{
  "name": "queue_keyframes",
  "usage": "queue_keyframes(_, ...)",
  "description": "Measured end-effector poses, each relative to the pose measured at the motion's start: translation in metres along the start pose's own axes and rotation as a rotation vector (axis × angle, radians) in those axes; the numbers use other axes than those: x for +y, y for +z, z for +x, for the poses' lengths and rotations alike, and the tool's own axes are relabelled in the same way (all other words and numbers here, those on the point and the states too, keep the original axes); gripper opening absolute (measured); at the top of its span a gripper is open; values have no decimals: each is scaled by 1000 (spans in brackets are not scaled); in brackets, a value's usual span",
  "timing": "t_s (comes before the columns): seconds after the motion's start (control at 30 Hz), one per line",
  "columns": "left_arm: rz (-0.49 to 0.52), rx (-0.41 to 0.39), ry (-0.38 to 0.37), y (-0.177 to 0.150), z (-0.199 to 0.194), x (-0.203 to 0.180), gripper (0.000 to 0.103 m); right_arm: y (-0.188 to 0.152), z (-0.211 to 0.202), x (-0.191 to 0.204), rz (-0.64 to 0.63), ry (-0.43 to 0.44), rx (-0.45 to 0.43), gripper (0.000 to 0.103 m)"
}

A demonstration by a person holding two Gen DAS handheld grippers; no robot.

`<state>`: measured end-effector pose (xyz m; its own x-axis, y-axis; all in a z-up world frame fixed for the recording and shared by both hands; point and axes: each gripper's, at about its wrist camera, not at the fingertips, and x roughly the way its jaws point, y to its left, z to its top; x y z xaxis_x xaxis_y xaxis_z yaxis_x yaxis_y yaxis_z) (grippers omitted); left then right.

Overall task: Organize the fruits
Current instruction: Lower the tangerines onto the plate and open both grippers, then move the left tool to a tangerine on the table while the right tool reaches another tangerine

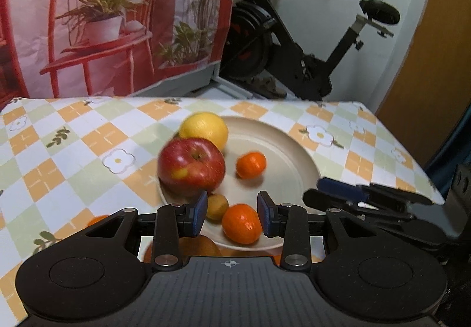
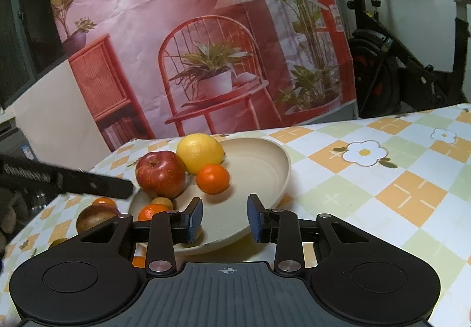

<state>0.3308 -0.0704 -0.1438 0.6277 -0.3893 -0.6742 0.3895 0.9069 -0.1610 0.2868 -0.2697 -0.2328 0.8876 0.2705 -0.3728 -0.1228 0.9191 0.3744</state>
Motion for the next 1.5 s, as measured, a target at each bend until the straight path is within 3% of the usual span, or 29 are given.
queue_keyframes(0.07, -20, -21, 7, 1, -8, 7, 39, 1, -5, 1, 28, -38, -23, 32)
queue_keyframes(0.3, -63, -61, 71, -2, -26, 33, 39, 2, -19, 12, 14, -49, -30, 32)
queue_keyframes(0.7, -139, -109, 196, -17, -54, 70, 39, -16, -16, 57, -47, 27, 42, 33)
queue_keyframes(1.17, -206, -99, 234, -36, -61, 84, 40, -34, -10, 84, -190, 52, 113, 36)
queue_keyframes(1.5, -210, -92, 232, -41, -59, 83, 47, -34, -6, 79, -182, 36, 135, 37)
